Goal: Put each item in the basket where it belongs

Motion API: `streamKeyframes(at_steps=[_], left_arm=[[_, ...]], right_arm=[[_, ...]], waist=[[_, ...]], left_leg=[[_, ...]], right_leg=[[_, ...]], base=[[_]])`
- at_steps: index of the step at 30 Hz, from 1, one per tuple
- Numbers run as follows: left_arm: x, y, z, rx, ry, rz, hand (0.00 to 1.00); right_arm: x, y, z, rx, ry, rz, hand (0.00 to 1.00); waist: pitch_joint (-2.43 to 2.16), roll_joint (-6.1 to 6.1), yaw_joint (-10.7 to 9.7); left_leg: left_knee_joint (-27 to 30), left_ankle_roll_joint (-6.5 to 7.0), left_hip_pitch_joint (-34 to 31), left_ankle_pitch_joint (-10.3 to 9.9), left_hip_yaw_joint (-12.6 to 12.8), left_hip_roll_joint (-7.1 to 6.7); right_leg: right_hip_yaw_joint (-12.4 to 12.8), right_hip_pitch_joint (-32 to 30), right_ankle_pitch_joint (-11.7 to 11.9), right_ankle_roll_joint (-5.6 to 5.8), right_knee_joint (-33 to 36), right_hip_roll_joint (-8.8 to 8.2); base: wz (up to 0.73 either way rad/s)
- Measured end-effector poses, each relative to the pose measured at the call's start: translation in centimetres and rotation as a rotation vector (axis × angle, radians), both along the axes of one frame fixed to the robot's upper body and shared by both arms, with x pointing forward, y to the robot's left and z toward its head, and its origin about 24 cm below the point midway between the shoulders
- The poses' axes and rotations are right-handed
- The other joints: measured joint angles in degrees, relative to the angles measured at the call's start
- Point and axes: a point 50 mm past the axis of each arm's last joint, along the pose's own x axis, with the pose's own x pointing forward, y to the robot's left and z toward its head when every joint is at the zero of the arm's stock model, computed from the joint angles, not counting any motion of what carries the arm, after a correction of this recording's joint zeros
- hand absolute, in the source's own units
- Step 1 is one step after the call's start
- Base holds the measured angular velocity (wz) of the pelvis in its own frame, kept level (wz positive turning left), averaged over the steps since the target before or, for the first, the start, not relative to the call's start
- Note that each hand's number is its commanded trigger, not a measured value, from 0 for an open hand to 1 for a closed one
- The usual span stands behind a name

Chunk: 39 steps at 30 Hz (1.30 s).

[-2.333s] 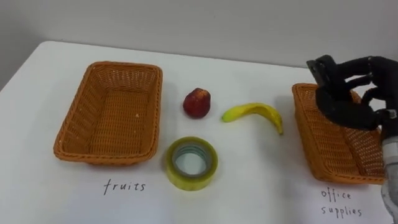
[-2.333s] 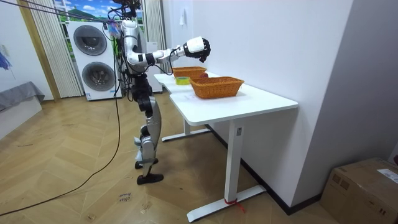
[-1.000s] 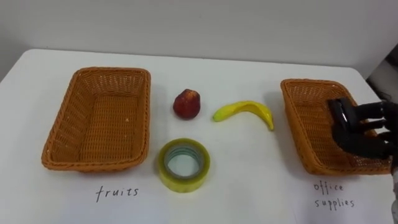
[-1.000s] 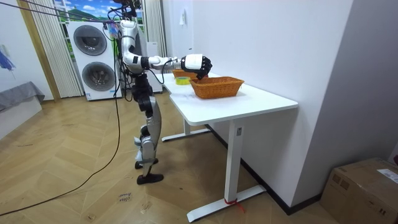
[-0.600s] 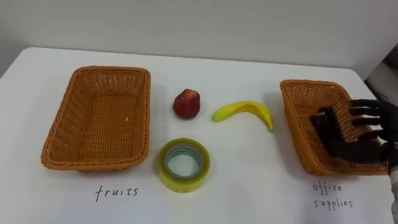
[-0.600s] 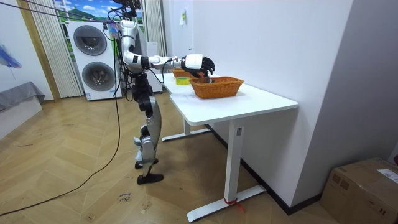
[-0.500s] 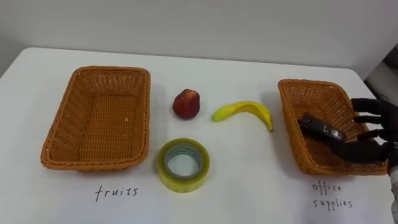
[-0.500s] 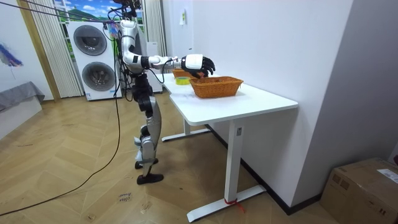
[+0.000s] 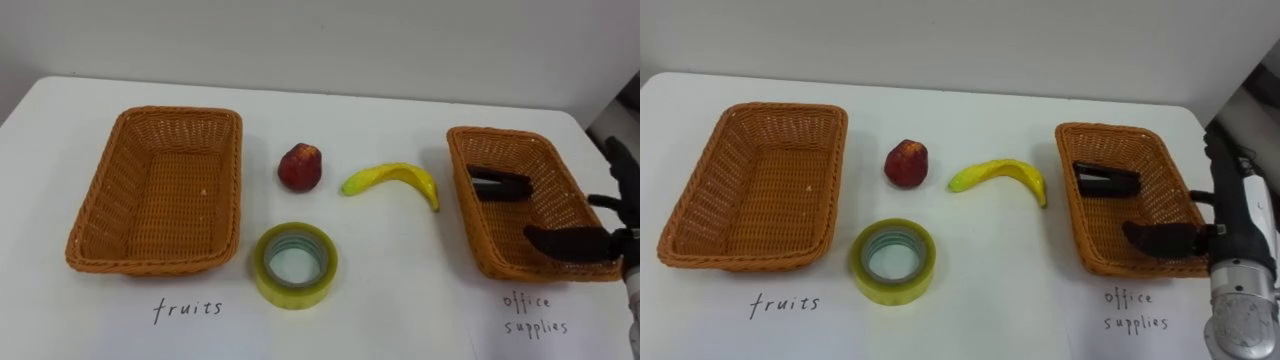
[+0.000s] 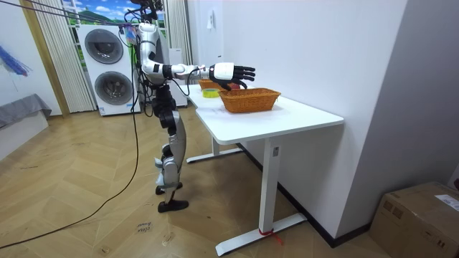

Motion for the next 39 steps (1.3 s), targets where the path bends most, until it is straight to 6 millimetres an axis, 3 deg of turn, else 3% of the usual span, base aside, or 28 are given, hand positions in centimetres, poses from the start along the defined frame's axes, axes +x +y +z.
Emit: streamKeyframes(at_steps=[15, 22, 29, 39], left_arm=[[0.0, 0.0, 0.0, 0.000, 0.001, -0.002, 0.00], [0.1, 0.0, 0.0, 0.000, -0.001, -0.004, 0.00], [0.7, 0.0, 0.0, -0.002, -0.017, -0.008, 0.00], [1.7, 0.0, 0.0, -0.002, -0.041, -0.016, 0.00]], right_arm=[[0.1, 0.1, 0.2, -0.020, -0.008, 0.000, 0.00], [0.3, 0.3, 1.5, -0.028, -0.092, -0.022, 0.00], [0.6, 0.8, 3.2, -0.004, -0.200, -0.037, 0.00], [1.9, 1.2, 4.8, -0.003, -0.305, -0.056, 0.00]], waist=[[0.02, 0.04, 0.4], [0.05, 0.01, 1.7], [0.20, 0.82, 2.6], [0.22, 1.41, 3.0]], left_leg=[[0.0, 0.00, 0.0, 0.0, 0.0, 0.01], [-0.1, 0.00, -0.1, 0.0, 0.1, 0.02], [-0.3, 0.00, -0.1, 0.0, 0.1, 0.00], [-0.1, 0.00, -0.2, 0.0, -0.1, -0.04]], right_leg=[[0.1, 0.0, 0.0, 0.00, 0.1, 0.04], [0.3, -0.4, 0.0, 0.00, 0.1, 0.31], [0.4, -0.4, 0.0, 0.00, 0.1, 0.40], [0.2, -0.4, 0.0, 0.00, 0.4, 0.34]], base=[[0.00], [-0.02], [0.00], [0.00]])
